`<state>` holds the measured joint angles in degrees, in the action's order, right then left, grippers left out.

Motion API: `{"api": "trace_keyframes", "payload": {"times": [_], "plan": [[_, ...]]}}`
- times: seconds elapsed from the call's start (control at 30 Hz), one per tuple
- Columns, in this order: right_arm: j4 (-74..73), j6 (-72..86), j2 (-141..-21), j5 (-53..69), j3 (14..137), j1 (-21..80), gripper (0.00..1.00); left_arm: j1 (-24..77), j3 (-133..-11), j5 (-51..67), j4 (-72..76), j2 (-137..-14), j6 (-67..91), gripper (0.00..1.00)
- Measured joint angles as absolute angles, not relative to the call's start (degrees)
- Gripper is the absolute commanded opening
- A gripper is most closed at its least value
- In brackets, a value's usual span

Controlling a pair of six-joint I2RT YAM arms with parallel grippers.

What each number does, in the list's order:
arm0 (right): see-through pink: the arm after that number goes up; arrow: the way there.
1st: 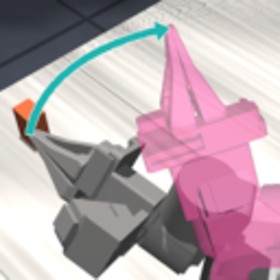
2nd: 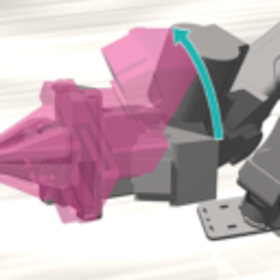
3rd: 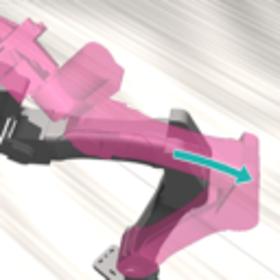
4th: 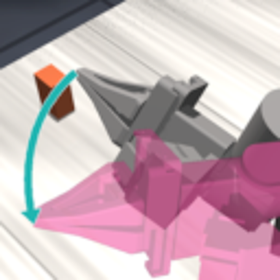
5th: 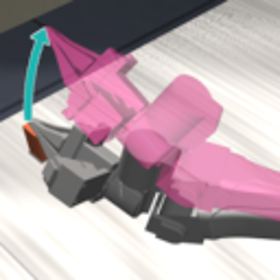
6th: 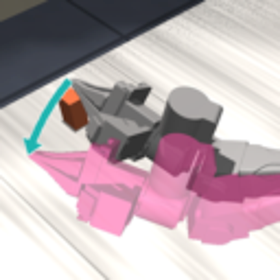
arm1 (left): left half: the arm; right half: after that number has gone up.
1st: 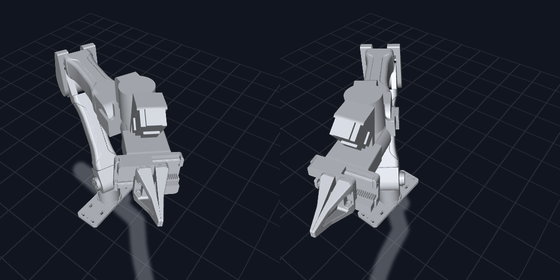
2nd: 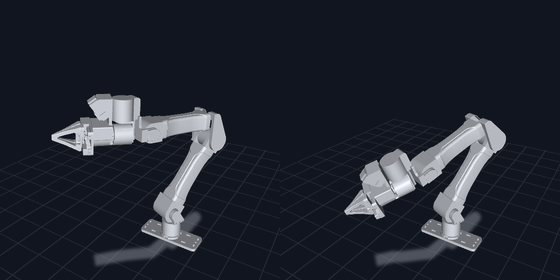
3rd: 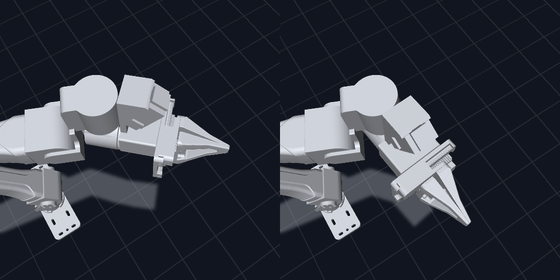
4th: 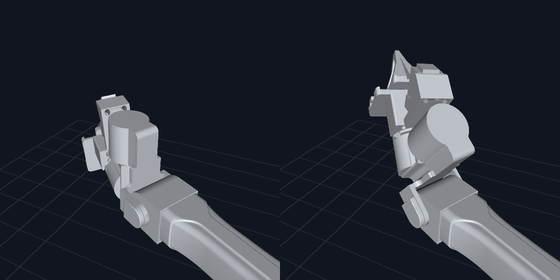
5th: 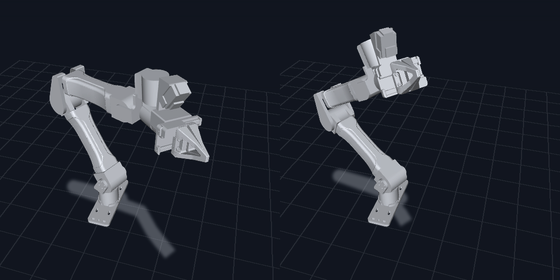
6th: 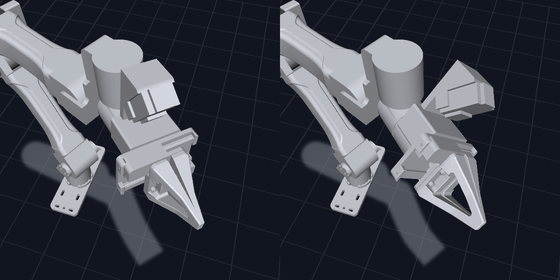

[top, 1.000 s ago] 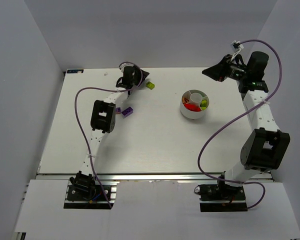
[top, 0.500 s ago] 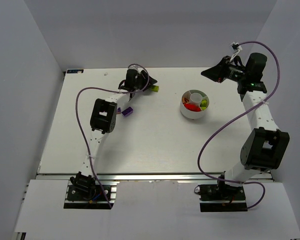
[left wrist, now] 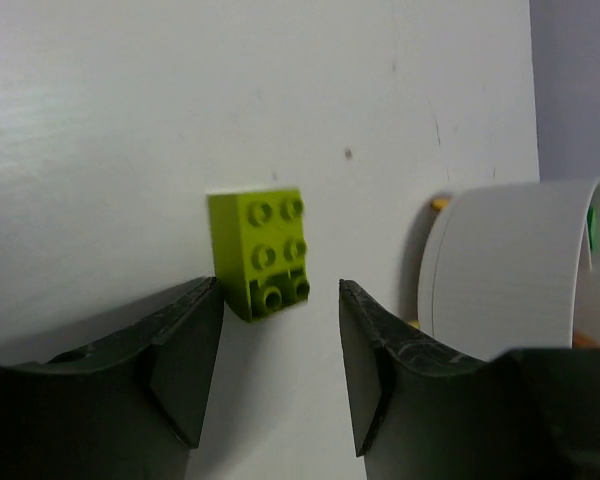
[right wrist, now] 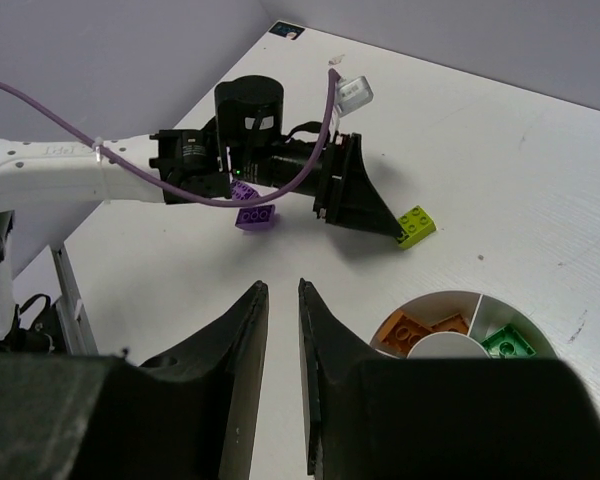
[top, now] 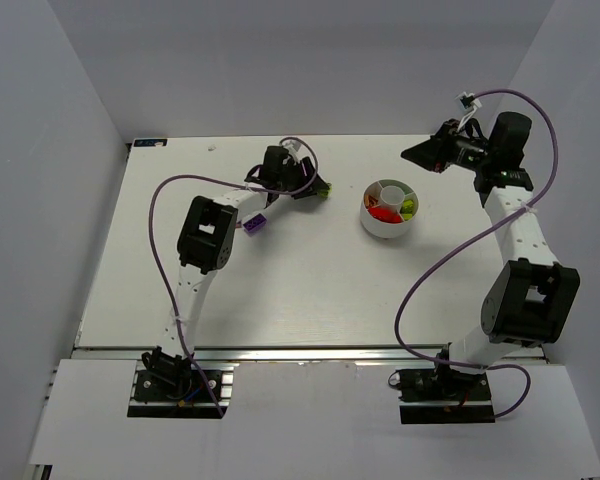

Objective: Sort the legos into containers by color

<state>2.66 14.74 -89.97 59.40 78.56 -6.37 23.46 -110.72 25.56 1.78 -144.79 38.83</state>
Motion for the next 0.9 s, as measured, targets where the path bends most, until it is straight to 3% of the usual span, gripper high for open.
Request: {"api": "trace_keyframes", "payload": {"times": [0.2,0.4,0.63,0.9], "plan": [[1.39,14.00,-88.51,59.79,78.08,-6.37,0.24,25.71,-103.04,27.05,2.22,-139.76,35.94,0.66],[0.71,13.08,-87.88,60.01,78.08,-6.37,0.24,26.92,-103.90,22.68,0.25,-139.28,35.03,0.71],[-0.14,12.67,-87.31,60.01,78.08,-6.42,0.25,28.60,-108.84,9.17,-8.78,-139.28,35.16,0.70],[-0.25,12.56,-86.91,59.99,78.08,-6.74,0.26,29.85,-114.17,1.45,-14.83,-141.16,34.74,0.66]]}}
